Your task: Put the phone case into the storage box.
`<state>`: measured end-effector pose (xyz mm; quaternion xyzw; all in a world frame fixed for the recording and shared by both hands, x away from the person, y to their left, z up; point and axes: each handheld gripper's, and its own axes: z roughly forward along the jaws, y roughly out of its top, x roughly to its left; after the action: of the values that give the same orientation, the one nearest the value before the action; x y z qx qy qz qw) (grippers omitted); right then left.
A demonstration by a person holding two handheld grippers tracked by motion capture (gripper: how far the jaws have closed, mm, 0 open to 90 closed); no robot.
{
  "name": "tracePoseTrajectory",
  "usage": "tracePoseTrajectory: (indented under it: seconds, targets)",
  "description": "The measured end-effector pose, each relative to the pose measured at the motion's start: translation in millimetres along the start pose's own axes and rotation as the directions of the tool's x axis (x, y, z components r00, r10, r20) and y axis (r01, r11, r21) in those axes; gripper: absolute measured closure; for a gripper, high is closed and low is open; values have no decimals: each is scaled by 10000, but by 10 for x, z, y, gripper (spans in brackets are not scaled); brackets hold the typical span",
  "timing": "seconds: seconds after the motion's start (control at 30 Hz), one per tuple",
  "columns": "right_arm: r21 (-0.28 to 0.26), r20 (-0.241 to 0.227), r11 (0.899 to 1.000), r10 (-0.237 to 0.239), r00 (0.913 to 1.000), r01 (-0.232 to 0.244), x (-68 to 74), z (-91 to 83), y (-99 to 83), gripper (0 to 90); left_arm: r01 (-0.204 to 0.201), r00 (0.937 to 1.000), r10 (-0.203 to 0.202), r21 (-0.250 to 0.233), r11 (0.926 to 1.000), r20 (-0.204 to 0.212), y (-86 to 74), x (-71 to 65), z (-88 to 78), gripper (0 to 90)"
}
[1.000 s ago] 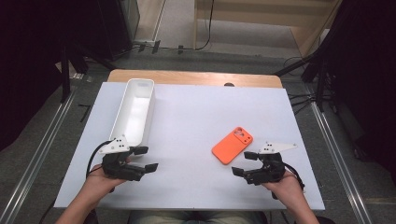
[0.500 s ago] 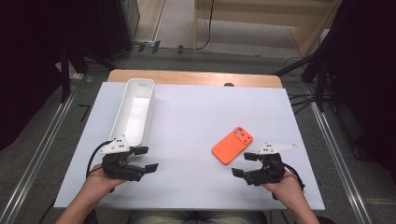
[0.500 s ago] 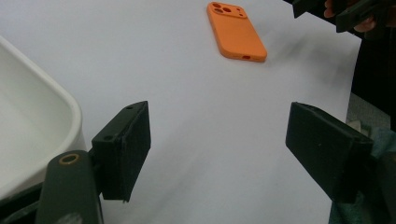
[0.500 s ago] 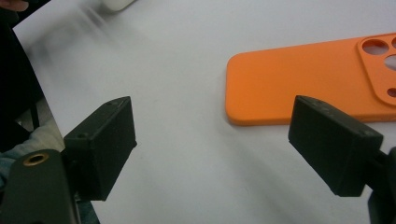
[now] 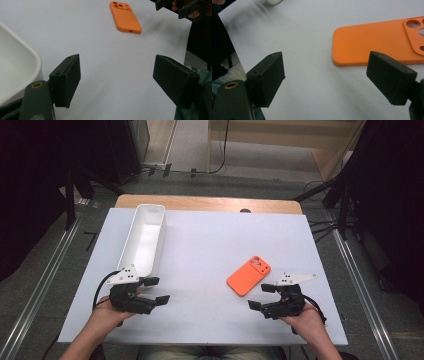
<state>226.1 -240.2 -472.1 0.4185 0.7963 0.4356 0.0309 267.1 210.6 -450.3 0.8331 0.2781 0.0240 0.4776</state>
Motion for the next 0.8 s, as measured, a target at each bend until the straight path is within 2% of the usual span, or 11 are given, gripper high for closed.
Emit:
tracePoseTrajectory:
  seconds: [0.13,0.17,0.23,0.33,0.47,0.6,0.8]
  targets:
    - [-178,18,9997,-153,9999,153,-12,-21,-4,139,-34,10000,34,-7,10000,-21,0,1,1,219]
    - [-299,230,9995,42,9997,-35,-23,-35,1,139,-36,10000,36,-13,10000,-22,0,1,1,219]
    - [-254,229,9992,321,9992,-315,-64,-67,12,139,-44,10000,44,8,10000,-9,2,4,-4,219]
    - [-456,270,9989,79,9996,-66,-113,-126,18,139,-87,9999,87,-23,10000,-52,3,11,-4,219]
    - [-704,395,9975,58,9992,-30,-154,-183,37,140,-40,10000,40,-40,10000,-28,3,4,3,219]
    - [-605,594,9982,12,9982,24,-178,-186,53,140,-10,10000,10,-51,10000,-62,3,5,3,219]
    - [-701,750,9974,233,9969,-180,-249,-227,98,141,-18,10000,18,-50,10000,-70,3,8,3,219]
